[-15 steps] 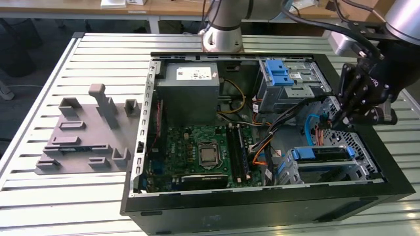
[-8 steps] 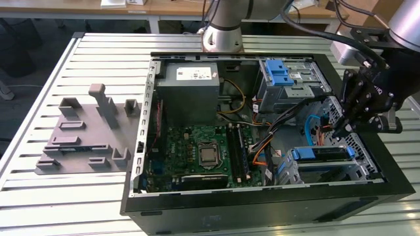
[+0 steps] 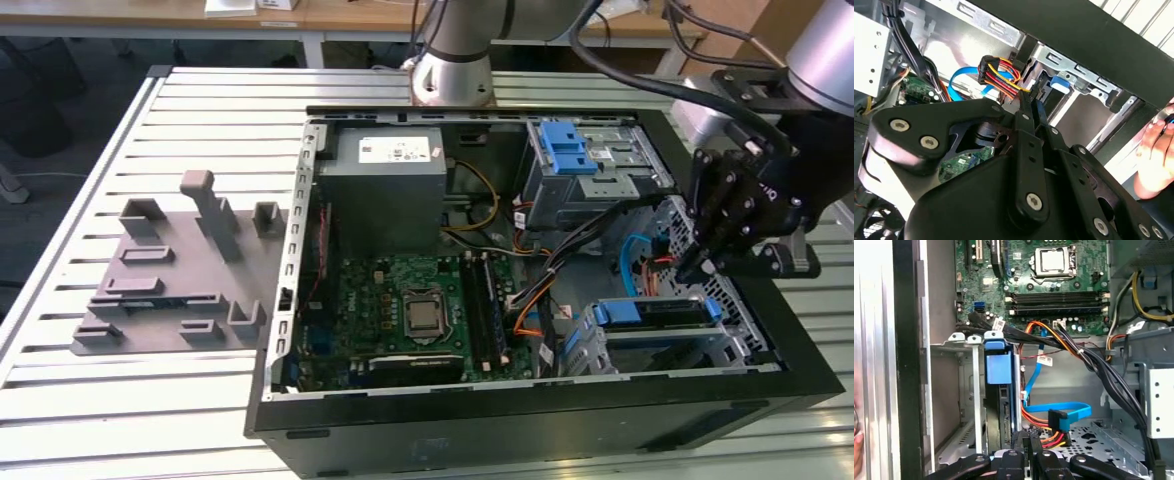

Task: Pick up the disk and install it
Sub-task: 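Insert the first disk wire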

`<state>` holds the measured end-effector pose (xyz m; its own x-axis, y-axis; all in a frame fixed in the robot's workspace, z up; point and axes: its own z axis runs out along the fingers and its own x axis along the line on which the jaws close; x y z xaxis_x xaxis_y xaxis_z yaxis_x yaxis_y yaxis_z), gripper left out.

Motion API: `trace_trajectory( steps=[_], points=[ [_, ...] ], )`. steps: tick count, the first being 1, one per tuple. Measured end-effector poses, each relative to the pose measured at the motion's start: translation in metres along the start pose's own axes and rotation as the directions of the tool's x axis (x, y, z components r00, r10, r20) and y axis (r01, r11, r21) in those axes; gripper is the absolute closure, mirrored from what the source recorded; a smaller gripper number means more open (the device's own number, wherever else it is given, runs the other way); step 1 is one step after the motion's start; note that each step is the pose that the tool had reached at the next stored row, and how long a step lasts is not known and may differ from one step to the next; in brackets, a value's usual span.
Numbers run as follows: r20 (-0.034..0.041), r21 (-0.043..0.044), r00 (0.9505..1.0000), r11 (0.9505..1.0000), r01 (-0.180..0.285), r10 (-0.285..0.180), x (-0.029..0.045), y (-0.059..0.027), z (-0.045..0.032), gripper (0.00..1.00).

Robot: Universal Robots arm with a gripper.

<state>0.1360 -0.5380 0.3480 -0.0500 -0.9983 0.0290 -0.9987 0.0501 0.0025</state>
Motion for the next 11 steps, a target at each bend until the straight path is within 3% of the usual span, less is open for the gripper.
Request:
trace_trajectory(
  steps=[6,11],
  points=[
    [0.0005,0.0091,1.0000,0.9999,0.009,-0.009,0.0076,0.0048,0.0013,0.84],
    [0.0004,0.0117,0.9991,0.9990,0.043,-0.043,0.0092,0.0063,0.0042,0.84]
  ],
)
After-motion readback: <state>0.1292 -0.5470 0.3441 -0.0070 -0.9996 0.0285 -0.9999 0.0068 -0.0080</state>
